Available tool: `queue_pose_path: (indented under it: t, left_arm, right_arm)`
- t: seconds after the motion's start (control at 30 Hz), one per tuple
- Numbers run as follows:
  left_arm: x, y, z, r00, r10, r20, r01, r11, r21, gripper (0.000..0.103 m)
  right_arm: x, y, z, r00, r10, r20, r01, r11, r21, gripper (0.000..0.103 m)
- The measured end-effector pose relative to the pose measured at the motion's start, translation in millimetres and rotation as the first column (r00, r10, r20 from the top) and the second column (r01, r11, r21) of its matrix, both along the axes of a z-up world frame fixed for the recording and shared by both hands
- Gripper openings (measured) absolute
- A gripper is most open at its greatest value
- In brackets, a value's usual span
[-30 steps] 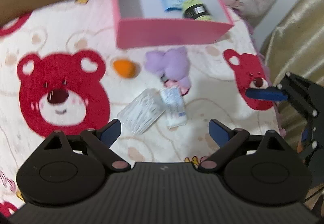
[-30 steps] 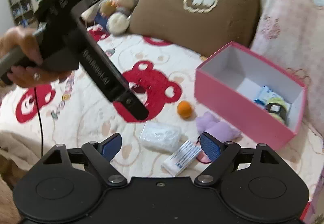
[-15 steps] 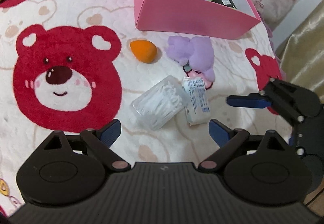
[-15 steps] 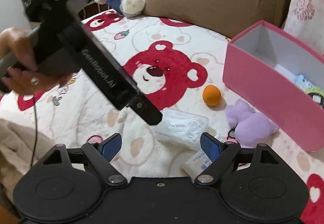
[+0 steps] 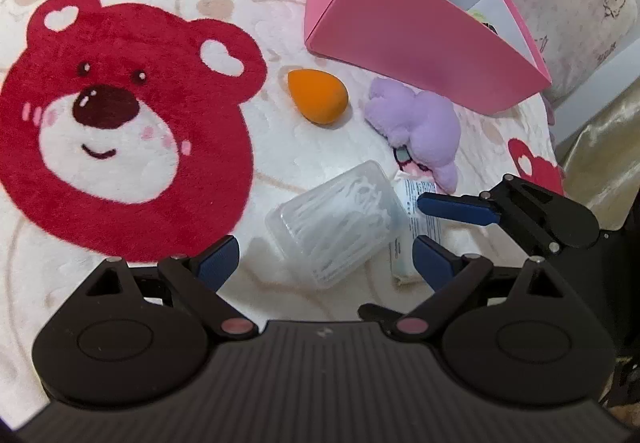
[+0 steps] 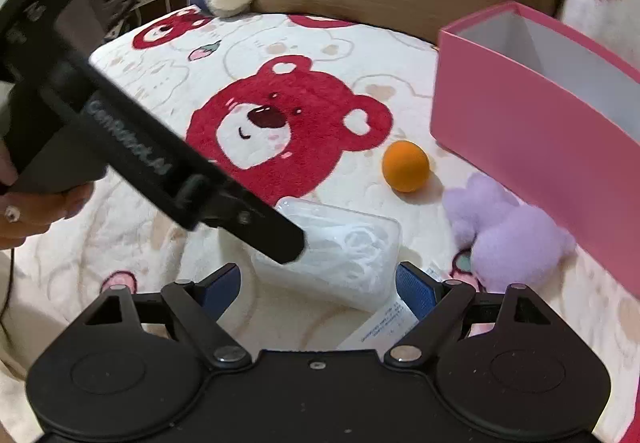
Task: Organize objects
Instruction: 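Lower the right tool over the clear cotton-swab box and close on it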
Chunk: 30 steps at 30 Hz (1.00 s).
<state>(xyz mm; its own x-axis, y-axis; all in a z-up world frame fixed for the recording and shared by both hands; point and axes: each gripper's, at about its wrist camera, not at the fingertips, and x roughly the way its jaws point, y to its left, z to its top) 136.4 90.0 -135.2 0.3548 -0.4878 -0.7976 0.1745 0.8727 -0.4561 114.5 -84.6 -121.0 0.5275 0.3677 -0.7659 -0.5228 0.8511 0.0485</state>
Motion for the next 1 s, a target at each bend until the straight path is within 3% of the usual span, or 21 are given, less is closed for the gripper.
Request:
queue_pose_path:
  t: [0.13,0.23,0.4,0.47,0.53,0.7,1.0]
  left_arm:
    - [3.6,-3.8,-11.0,1.0,0.002,-0.02,-0.002,1.0,-0.012,0.094]
    - [5.5,-9.2,-18.6,0.999,0.011,-0.044,-0.01,1.0,0.021,0.094]
    - [3.2,-12.8,-21.9,1.0,0.025,0.006,-0.025,0.998,0.055,0.09]
    - [2.5,-11.9,-24.6,0.999,0.041,0.01,-0.042,0.998,0.038,0.08]
    - [2.4,-8.1,-29.3,0.997,0.077,-0.013,-0.077,0.997,-0.017,0.063]
    - [3.4,-0.8,-32.4,0.985,0.163,-0.061,-0.168,0.983,-0.075,0.056]
    - [-1.1,1.9,-35.4,0.977,0.206,-0.061,-0.211,0.972,-0.106,0.055]
  right_arm:
    - [6.8,-6.0,-9.1,1.0,-0.025,-0.004,0.025,1.0,0.006,0.088]
    - [13.0,-11.0,-16.9,0.998,-0.058,-0.008,0.058,0.998,0.024,0.089]
    - [17.8,-14.4,-22.8,0.997,-0.08,-0.011,0.08,0.992,0.1,0.094]
    - [19.4,-11.2,-26.6,0.997,-0.074,-0.03,0.077,0.99,0.114,0.095]
    - [18.5,-6.8,-29.1,0.997,-0.069,-0.023,0.071,0.993,0.097,0.095]
    - [18.1,-3.0,-35.2,0.998,-0.063,-0.005,0.064,0.995,0.073,0.096]
    - [15.4,3.5,-38.0,0.997,-0.083,0.0,0.083,0.996,0.033,0.095]
